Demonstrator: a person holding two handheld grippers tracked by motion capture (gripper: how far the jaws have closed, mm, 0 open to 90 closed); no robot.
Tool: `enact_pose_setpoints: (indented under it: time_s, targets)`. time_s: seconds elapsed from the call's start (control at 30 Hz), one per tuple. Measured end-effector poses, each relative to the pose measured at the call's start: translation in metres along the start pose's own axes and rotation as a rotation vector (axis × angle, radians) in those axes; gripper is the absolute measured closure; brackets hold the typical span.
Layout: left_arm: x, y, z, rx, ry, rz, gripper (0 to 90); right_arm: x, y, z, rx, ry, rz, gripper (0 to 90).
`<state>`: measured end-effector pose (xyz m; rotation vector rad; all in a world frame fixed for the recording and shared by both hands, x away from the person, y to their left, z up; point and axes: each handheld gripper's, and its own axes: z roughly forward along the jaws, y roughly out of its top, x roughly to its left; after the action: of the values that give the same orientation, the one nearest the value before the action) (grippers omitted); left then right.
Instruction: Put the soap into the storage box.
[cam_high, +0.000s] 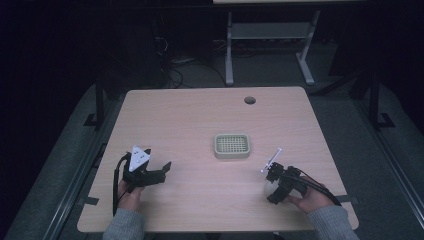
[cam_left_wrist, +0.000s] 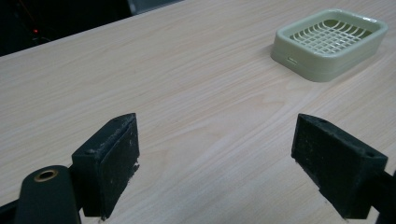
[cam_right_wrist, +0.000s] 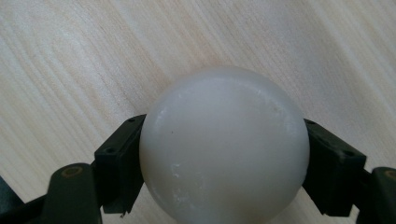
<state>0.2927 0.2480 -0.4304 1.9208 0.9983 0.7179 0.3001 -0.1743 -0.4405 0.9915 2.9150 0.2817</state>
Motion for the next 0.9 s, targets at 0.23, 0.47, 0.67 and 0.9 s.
enact_pose_setpoints:
  time_s: [0.23, 0.47, 0.67, 0.9]
  targets:
    - [-0.001, 0.0, 0.001, -0.002, 0.001, -0.006, 14.8, -0.002, 0.003, -0.008, -0.011, 0.007, -0.003, 23.3]
    - [0.0, 0.0, 0.002, 0.003, 0.003, -0.006, 14.8, -0.004, 0.009, -0.013, -0.009, 0.014, -0.014, 23.3]
    - [-0.001, 0.0, 0.003, 0.009, 0.004, 0.0, 14.8, -0.01, 0.011, -0.017, -0.024, 0.025, -0.002, 23.3]
    - [0.0, 0.0, 0.002, 0.007, 0.004, 0.003, 14.8, -0.014, 0.018, -0.02, -0.034, 0.03, -0.009, 23.4]
